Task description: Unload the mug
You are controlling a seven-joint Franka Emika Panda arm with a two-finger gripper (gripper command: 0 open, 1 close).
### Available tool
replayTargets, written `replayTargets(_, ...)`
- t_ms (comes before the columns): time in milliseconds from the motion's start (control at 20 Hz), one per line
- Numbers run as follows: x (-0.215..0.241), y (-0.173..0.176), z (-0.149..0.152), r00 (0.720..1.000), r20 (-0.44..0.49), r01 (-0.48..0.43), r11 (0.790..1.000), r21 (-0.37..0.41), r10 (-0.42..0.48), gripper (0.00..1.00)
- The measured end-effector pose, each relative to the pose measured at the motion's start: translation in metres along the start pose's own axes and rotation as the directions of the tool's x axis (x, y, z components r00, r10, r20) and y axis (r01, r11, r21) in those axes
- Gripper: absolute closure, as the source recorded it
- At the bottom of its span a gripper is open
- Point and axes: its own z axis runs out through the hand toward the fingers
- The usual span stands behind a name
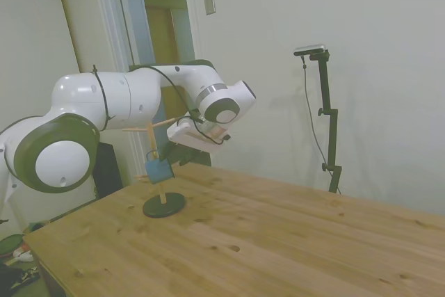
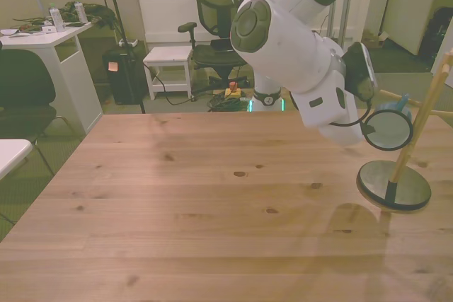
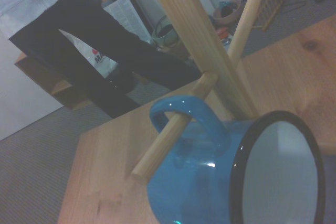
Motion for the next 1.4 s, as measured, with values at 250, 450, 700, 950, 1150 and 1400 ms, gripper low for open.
replayTargets(250, 0.01, 0.0, 0.014, 1.0, 0.028, -0.008, 1.0, 0.03, 0.007, 0.0)
replayTargets(450, 0.015, -0.005, 0.023, 0.999, 0.043, -0.019, 0.999, 0.033, 0.017, 0.0)
replayTargets(700, 0.015, -0.004, 0.028, 0.997, 0.068, -0.029, 0.998, 0.048, 0.025, 0.0)
replayTargets(950, 0.014, -0.006, 0.031, 0.996, 0.084, -0.032, 0.998, 0.057, 0.027, 0.0)
replayTargets(1150, 0.014, -0.006, 0.035, 0.995, 0.093, -0.034, 0.997, 0.063, 0.028, 0.0)
replayTargets(1400, 0.014, -0.005, 0.039, 0.994, 0.1, -0.038, 0.997, 0.068, 0.031, 1.0)
